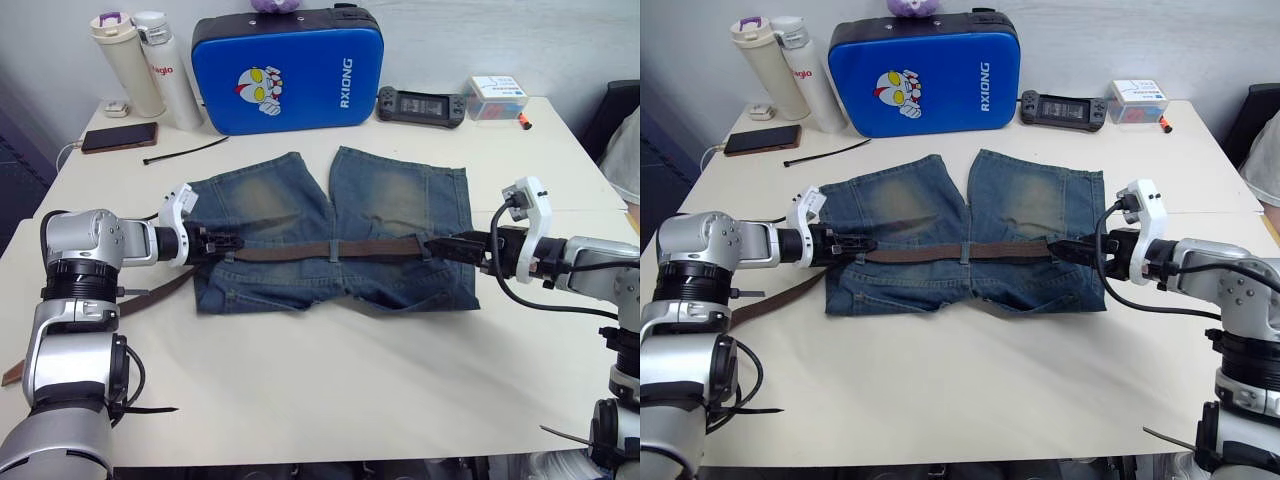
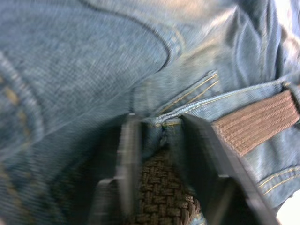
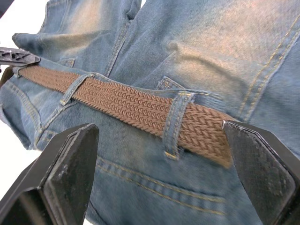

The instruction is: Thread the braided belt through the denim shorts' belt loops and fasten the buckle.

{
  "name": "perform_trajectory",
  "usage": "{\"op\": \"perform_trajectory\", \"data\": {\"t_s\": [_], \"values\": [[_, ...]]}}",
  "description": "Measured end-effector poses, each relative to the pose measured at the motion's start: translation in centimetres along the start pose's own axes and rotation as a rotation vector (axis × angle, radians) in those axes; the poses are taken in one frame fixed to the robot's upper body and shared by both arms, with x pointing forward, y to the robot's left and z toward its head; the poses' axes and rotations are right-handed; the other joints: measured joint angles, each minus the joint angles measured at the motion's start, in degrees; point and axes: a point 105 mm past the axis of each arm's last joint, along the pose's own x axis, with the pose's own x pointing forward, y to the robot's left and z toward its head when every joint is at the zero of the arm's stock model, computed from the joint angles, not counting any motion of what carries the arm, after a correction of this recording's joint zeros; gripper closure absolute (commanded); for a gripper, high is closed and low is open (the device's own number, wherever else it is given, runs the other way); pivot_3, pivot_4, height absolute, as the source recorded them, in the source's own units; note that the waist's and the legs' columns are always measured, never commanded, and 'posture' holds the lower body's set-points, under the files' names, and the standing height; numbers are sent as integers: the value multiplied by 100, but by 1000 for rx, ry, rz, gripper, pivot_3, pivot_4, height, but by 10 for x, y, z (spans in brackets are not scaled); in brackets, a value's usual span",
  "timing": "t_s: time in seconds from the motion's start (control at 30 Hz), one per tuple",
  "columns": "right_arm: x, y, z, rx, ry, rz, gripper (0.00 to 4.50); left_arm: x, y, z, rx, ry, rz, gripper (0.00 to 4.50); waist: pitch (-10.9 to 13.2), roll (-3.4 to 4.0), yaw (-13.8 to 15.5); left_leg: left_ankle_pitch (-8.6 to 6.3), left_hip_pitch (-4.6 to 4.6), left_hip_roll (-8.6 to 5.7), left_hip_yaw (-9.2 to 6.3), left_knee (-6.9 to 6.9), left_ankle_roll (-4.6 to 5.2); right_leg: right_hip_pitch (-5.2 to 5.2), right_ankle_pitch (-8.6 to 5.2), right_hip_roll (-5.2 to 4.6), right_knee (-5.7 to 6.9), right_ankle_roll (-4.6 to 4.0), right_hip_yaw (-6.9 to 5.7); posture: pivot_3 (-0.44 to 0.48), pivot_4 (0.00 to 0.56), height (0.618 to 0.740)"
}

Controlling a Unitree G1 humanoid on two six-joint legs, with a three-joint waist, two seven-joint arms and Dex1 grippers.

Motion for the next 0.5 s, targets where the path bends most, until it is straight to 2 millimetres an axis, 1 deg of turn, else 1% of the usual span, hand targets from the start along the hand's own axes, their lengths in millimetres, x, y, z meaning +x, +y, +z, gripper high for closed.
{"op": "perform_trajectory", "data": {"t_s": [0.03,0.07,0.2,0.33,0.4,0.43,0.47,0.5], "values": [[2,-1,-1,-2,5,1,0,1,0,-2,4,9,-3,4394,0,0,2,0,0,0,-1,0,0,0,0,0,0,0,0,0,150,664],[3,-1,-1,-3,7,6,0,1,-1,-3,9,14,-7,4485,0,0,5,0,-1,0,-2,0,0,0,0,0,0,0,0,0,150,664],[9,-2,-1,-6,17,25,0,-1,-2,-2,17,14,-22,4485,0,0,-8,0,-1,-1,-1,0,0,0,0,0,-1,0,0,0,150,664],[15,-6,3,-4,17,37,0,-6,-1,0,22,7,-19,4485,0,0,-25,0,-1,1,1,0,0,-3,0,1,-1,0,-1,0,150,664],[21,-15,14,7,-12,24,0,-10,-2,1,36,-1,-21,4485,0,0,-32,0,-1,3,2,-1,0,-6,0,1,0,0,-1,0,150,664],[25,-21,18,17,-24,10,0,-11,-2,1,39,-2,-20,4485,0,0,-45,0,-3,4,3,-2,0,-8,0,1,0,0,-1,0,150,664],[26,-21,17,18,-24,8,0,-11,-3,1,40,-2,-21,4485,0,0,-47,0,-3,4,2,-2,0,-9,0,1,0,0,-1,0,150,664],[31,-23,18,33,-24,16,256,-14,0,0,35,-7,-16,4496,0,0,-51,0,-2,6,0,-2,0,-8,0,1,1,0,-1,0,150,664]]}}
